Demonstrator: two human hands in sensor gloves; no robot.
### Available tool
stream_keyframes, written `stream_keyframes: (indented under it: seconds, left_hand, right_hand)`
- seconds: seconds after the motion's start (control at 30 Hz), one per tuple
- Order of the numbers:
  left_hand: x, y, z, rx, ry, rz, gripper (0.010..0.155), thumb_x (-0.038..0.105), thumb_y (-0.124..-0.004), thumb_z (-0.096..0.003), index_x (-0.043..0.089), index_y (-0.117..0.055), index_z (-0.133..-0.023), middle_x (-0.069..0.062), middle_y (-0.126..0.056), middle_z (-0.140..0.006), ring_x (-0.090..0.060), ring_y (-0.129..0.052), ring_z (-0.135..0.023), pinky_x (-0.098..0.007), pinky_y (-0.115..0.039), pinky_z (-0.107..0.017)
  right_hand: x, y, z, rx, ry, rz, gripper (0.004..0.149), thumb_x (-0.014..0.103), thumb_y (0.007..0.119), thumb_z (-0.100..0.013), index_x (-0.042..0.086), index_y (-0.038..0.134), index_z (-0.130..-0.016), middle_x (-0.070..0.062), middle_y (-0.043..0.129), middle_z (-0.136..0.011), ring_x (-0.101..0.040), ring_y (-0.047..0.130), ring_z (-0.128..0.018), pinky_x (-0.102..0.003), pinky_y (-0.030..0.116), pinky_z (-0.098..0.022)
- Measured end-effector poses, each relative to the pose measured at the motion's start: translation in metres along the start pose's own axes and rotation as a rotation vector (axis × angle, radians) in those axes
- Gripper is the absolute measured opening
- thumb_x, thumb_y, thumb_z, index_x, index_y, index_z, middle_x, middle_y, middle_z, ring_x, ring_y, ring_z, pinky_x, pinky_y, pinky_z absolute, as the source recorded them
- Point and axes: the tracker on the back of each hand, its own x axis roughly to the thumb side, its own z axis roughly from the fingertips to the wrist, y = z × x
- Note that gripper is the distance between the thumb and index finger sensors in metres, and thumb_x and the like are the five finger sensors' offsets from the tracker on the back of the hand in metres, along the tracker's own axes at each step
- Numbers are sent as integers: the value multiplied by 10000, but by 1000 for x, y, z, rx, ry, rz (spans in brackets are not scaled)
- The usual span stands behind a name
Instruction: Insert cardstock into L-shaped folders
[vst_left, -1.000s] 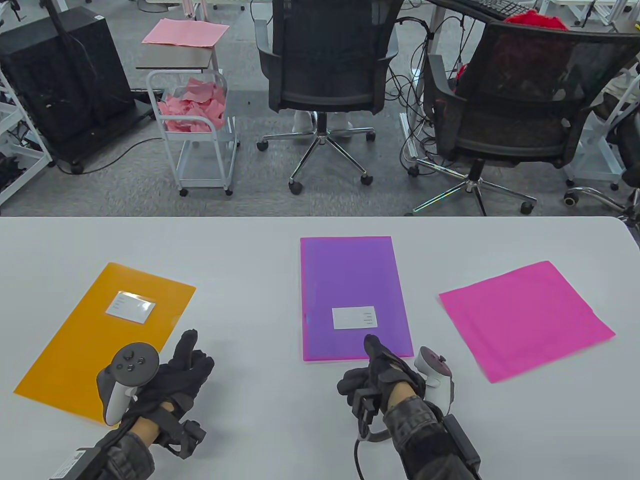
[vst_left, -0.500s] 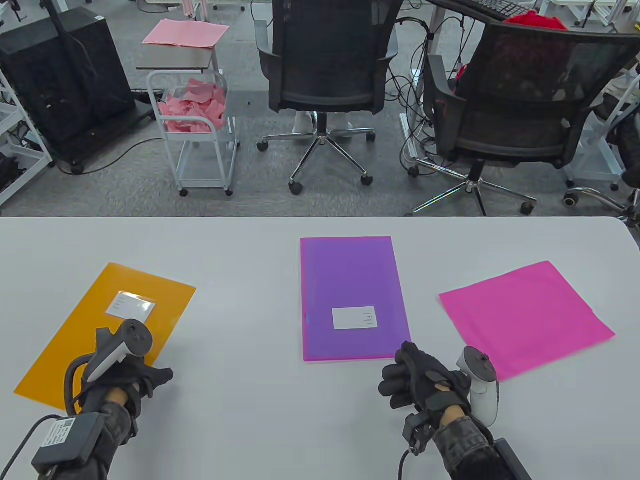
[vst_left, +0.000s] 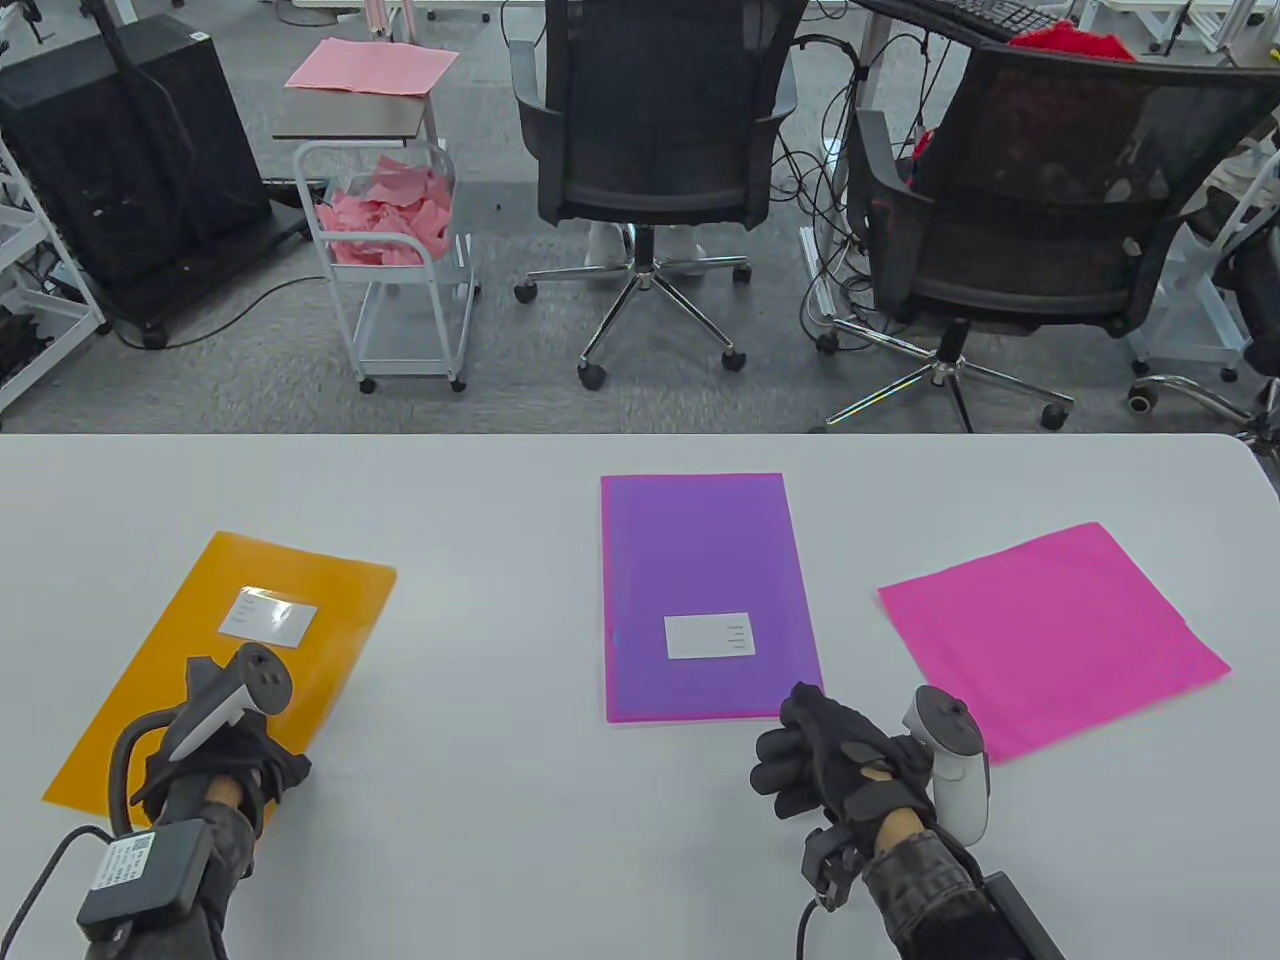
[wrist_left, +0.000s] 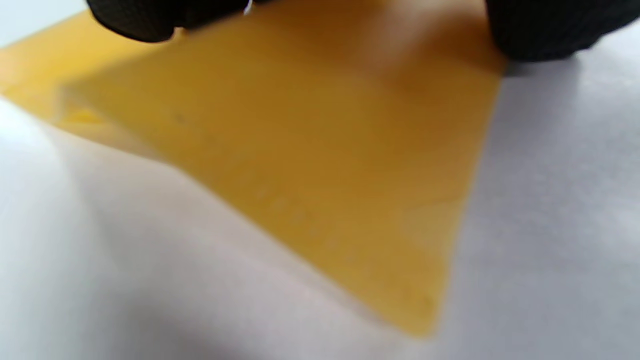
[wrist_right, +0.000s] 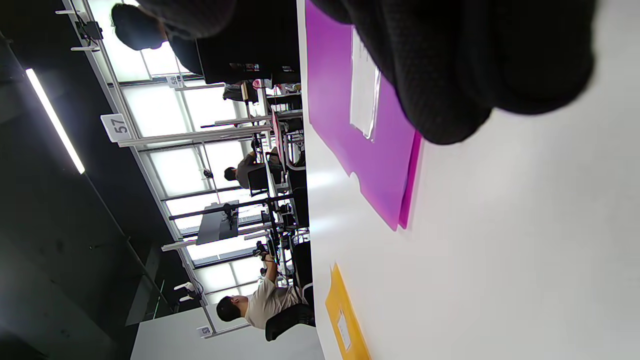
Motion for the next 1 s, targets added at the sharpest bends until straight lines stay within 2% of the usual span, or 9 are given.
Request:
stream_keyframes:
  seconds: [0.23, 0.37, 0.43, 0.53, 0.7, 0.8, 0.87, 0.9, 1.0]
  left_hand:
    - [-4, 5, 14, 338, 11, -55, 711, 447, -852, -370, 243, -558, -985, -147, -890, -839, -377, -1061, -653, -498, -934, -425]
    - [5, 33, 48, 546, -59, 28, 683, 420, -857, -379, 236, -593, -981, -147, -935, -797, -377, -1109, -586, -502, -937, -375]
    - [18, 49, 75, 710, -164, -39, 683, 420, -853, -378, 243, -588, -982, -122, -934, -811, -364, -1108, -609, -503, -934, -388]
    - [41, 57, 117, 850, -375, -14, 696, 435, -847, -377, 257, -568, -990, -103, -920, -840, -361, -1091, -653, -513, -917, -420]
    - [89, 26, 177, 1029, -832, -155, 741, 470, -826, -375, 304, -481, -1009, -74, -843, -927, -349, -1041, -754, -517, -898, -479]
    - [111, 0, 191, 1034, -1034, -220, 741, 474, -816, -373, 322, -458, -1003, -27, -846, -925, -315, -1048, -757, -502, -901, -486]
    - [126, -17, 192, 996, -1110, -304, 746, 472, -819, -370, 328, -453, -1004, -31, -839, -933, -313, -1047, -762, -498, -898, -497]
    - [127, -21, 191, 990, -1121, -318, 752, 480, -816, -367, 320, -449, -1004, -33, -843, -927, -298, -1058, -753, -484, -908, -492]
    - [127, -32, 176, 846, -1136, -232, 785, 501, -831, -358, 331, -433, -1013, -49, -795, -974, -332, -1013, -806, -513, -882, -520]
  right_hand:
    - [0, 1, 0, -1, -7, 20, 746, 537, 601, -499, -76, 413, -880, -354, 698, -767, -405, 903, -549, -443, 846, -312]
    - [0, 4, -1, 7, -12, 23, 745, 537, 599, -500, -76, 414, -880, -353, 701, -765, -401, 906, -545, -438, 847, -307]
    - [0, 7, -2, 14, -17, 28, 743, 537, 599, -500, -75, 415, -880, -351, 702, -765, -400, 908, -542, -438, 848, -306]
    - [2, 15, -1, 49, -34, 35, 744, 543, 595, -501, -71, 415, -881, -344, 706, -767, -392, 913, -543, -430, 853, -305]
    - [3, 35, 1, 181, -73, -79, 810, 614, 558, -502, -62, 359, -903, -328, 701, -794, -368, 923, -554, -396, 868, -306]
    - [-3, 49, 2, 288, -11, -185, 983, 729, 546, -487, -96, 206, -897, -330, 672, -826, -340, 941, -536, -349, 880, -287]
    - [-8, 60, 2, 342, 26, -241, 1030, 706, 610, -496, -112, 103, -864, -308, 713, -801, -289, 981, -450, -305, 888, -227]
    - [-9, 62, 2, 340, 29, -236, 963, 622, 642, -520, -100, 112, -873, -268, 763, -771, -256, 1000, -405, -280, 892, -190]
    - [-11, 57, 1, 148, 118, -134, 617, 357, 678, -500, -19, 394, -898, -182, 920, -555, -185, 1031, -240, -250, 887, -72]
